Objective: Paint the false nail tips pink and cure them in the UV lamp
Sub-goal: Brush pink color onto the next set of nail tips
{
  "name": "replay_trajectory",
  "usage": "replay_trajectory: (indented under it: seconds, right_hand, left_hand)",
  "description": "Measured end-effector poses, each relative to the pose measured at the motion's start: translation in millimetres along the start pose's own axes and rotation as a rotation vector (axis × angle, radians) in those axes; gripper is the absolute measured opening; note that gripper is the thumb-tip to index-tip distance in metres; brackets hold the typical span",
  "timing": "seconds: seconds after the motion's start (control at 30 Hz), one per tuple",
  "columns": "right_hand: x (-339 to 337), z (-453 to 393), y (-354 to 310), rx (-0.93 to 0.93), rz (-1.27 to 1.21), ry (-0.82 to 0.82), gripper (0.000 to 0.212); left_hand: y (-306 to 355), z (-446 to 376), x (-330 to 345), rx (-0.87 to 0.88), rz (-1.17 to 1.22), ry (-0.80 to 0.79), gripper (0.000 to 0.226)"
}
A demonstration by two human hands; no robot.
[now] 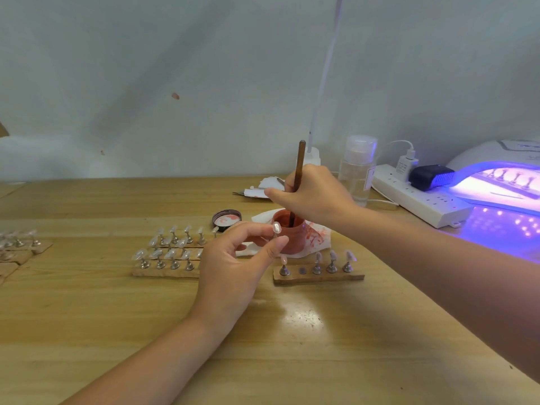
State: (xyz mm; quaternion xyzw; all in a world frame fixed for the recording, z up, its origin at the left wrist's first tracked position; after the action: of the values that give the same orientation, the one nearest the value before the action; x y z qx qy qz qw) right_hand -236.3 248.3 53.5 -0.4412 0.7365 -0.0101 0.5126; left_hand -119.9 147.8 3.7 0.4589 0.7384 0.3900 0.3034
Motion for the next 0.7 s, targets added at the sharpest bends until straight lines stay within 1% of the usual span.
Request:
replay_trajectory:
  seconds: [0.07,0.13,0.3,0.47,0.7]
  right_hand:
    - [-5.5,-2.7,1.1,0.001,-0.046,0.025,0.053]
    - [-13.4,-7.3,3.7,0.027,-0.112,0.055,0.050]
    - [-25.9,-10.0,20.8,0.226,-0.314,0.143,0.043]
    - [-24.1,2.8,36.4,0.395,-0.427,0.163,0.047]
    - [-30.1,12.3,45.0,0.453,-0.487,0.207,0.041]
  left_hand:
    - [0.0,0.0,-0.4,-0.010,0.009,0.009,0.011]
    - [-0.1,-0.4,-0.6,-0.018,0.008,0.010,0.011]
    - [-1.1,-0.5,-0.3,-0.021,-0.012,0.002,0.009]
    - [-0.7,-0.1,1.1,-0.018,-0.031,-0.022,0.012]
    - [-2.3,-0.6,1.0,-0.045,-0.014,-0.051,0.013]
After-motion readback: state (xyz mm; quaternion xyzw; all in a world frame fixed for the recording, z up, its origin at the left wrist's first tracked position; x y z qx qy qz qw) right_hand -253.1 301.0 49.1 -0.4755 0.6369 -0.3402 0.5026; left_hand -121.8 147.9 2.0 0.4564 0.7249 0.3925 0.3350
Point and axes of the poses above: each hand's wrist, its own z-axis away from the middle knuckle, its own x-axis out of the palm, y = z × x, the point moved 3 cm from there along -z, towards the middle knuckle, and after that the axes turned 1 degree about z, right-handed, at the moved point
